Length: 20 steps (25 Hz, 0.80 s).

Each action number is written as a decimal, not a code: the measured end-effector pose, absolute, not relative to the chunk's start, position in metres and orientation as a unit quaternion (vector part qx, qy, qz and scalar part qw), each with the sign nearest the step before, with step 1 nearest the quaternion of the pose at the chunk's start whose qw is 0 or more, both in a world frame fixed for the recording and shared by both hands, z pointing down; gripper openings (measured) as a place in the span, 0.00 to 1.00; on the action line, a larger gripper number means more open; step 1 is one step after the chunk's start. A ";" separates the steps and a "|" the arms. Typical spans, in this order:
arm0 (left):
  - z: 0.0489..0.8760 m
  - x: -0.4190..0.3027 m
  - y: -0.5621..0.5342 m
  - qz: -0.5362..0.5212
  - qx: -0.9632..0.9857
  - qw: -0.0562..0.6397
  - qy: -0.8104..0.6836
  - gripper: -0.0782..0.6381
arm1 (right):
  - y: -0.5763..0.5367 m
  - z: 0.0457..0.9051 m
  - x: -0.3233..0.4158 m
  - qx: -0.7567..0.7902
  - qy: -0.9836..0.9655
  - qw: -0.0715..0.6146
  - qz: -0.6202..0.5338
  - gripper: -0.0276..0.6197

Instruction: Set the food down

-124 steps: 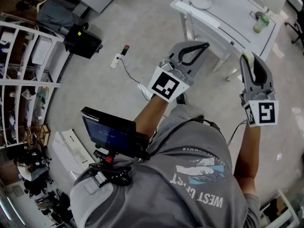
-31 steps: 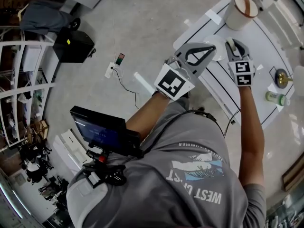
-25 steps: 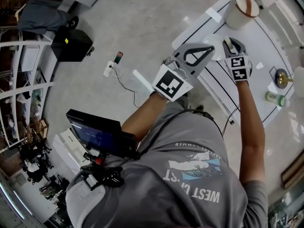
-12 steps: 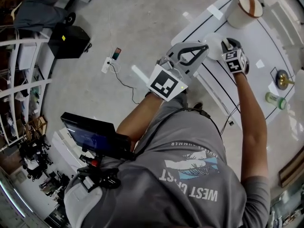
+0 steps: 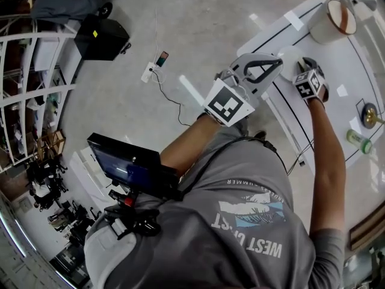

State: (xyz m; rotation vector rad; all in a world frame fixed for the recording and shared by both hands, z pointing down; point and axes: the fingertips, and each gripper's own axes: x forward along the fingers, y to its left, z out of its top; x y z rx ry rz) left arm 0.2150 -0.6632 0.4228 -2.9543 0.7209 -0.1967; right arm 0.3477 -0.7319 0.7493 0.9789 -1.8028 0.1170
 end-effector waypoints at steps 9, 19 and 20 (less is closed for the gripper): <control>0.428 0.212 -0.660 -0.067 -0.969 0.045 0.236 0.12 | -0.726 0.765 0.348 0.357 -0.706 0.609 -0.059 0.20; 0.420 0.207 -0.647 -0.058 -0.970 0.050 0.231 0.12 | -0.716 0.756 0.342 0.305 -0.659 0.669 -0.156 0.20; 0.417 0.206 -0.645 -0.057 -0.970 0.051 0.230 0.12 | -0.715 0.753 0.343 0.301 -0.652 0.676 -0.163 0.20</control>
